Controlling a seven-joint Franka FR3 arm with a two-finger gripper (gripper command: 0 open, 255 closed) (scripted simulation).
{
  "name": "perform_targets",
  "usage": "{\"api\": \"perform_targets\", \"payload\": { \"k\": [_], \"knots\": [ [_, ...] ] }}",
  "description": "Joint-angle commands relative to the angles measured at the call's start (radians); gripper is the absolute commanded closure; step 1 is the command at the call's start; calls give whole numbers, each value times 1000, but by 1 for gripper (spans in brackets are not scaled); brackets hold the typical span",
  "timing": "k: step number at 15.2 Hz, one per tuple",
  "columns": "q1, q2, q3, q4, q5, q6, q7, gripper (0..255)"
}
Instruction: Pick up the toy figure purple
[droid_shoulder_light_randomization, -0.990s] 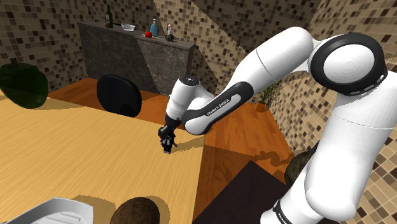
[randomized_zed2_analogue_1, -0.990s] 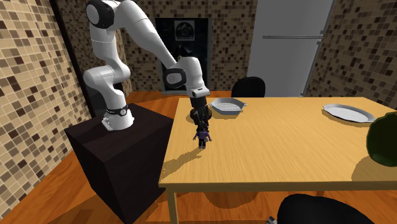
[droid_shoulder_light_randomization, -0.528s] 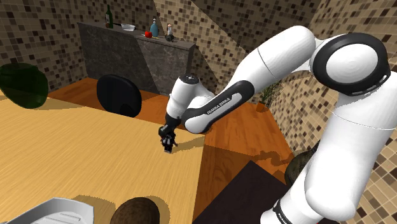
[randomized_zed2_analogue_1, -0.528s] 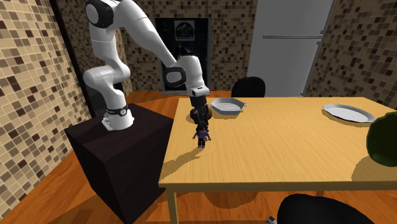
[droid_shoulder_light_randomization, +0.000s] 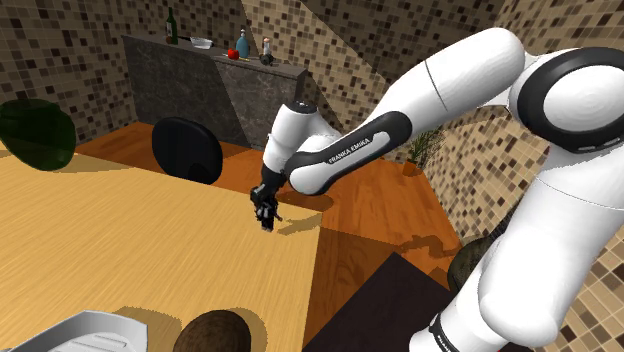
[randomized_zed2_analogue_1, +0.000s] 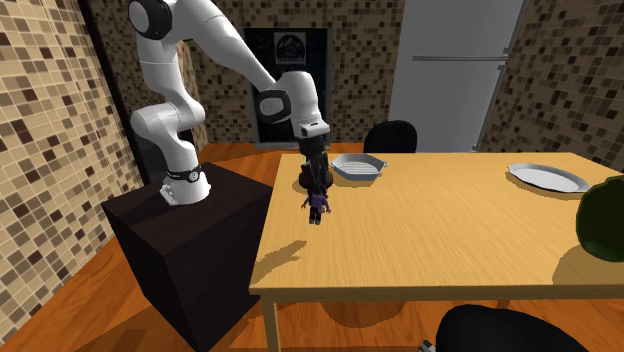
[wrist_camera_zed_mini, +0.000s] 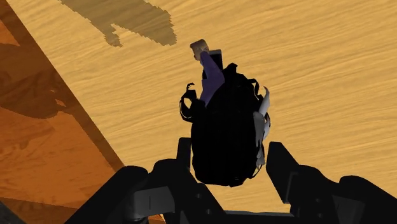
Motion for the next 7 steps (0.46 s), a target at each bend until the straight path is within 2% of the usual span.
{"api": "perform_targets", "payload": {
  "k": [1, 7],
  "knots": [
    [-3, -19, 4, 5, 17, -23, -16, 255],
    [-4, -57, 9, 21, 48, -74, -42, 255]
  ]
}}
